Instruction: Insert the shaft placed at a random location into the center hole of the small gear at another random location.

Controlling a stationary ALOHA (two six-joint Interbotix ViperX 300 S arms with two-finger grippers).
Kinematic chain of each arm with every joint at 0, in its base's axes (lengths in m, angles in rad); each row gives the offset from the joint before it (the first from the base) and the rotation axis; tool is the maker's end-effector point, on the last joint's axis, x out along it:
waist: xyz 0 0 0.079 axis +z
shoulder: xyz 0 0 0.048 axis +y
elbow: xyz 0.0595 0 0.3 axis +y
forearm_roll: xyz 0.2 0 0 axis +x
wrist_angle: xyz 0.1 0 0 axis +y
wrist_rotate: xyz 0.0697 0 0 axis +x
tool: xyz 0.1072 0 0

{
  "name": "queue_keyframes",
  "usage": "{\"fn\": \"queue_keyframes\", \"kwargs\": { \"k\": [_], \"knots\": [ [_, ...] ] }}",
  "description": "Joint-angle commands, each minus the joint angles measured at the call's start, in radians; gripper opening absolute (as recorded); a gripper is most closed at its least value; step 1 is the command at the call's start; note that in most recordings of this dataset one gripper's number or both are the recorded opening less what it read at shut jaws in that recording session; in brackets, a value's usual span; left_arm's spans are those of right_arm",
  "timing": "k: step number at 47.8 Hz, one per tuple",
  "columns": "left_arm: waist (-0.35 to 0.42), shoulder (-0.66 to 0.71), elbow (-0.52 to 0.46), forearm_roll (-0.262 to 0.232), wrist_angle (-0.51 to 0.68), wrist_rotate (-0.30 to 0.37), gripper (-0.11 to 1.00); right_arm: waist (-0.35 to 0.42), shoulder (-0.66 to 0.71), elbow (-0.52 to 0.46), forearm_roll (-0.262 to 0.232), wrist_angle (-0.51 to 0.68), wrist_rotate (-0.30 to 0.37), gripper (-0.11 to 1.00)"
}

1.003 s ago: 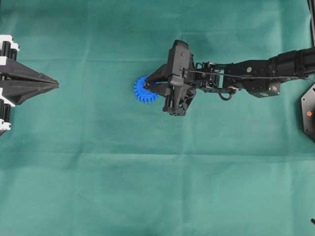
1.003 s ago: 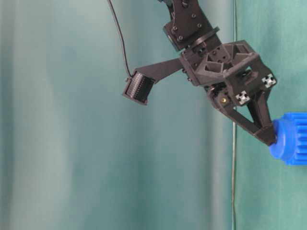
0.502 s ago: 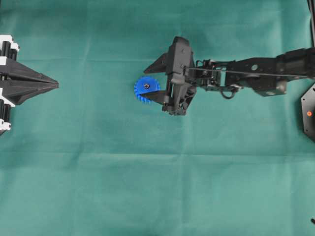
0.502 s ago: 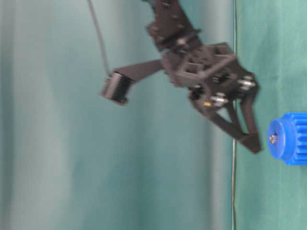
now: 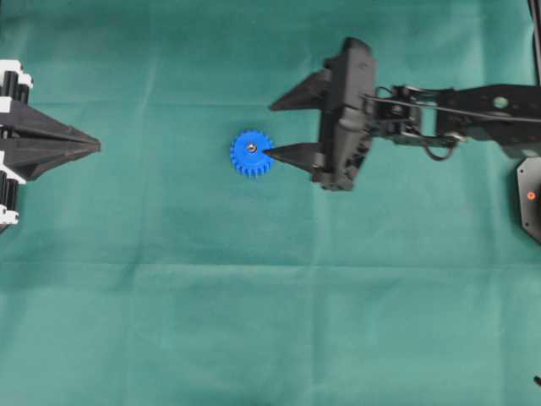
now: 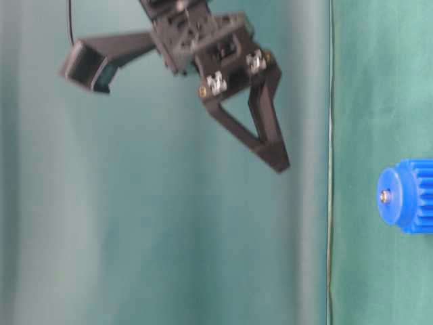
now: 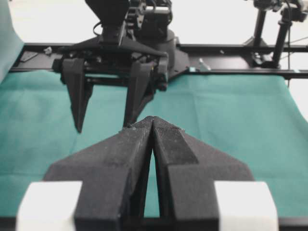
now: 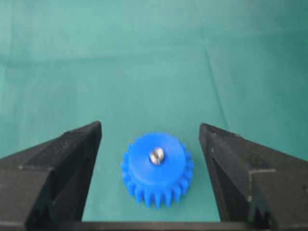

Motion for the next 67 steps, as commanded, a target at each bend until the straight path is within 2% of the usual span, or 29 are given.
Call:
{"fn": "queue_keyframes", "kwargs": {
  "k": [1,24,35,67],
  "knots": [
    [-0.002,0.005,-0.009,0.003,-0.005,-0.002,0.0,-0.005,-0.063,0.026,0.003,-0.009,0.006,0.83],
    [-0.002,0.005,-0.009,0.003,-0.005,-0.002,0.0,-0.021,-0.31,0.239,0.003,-0.009,0.006,0.83],
    [-0.002,0.006,-0.009,0.003,-0.005,-0.002,0.0,-0.038,-0.417,0.302,0.003,-0.002,0.006,0.82],
    [-0.002,0.006,-0.008,0.003,0.008,-0.002,0.0,-0.048,-0.453,0.319,0.003,-0.002,0.006,0.82]
  ]
}}
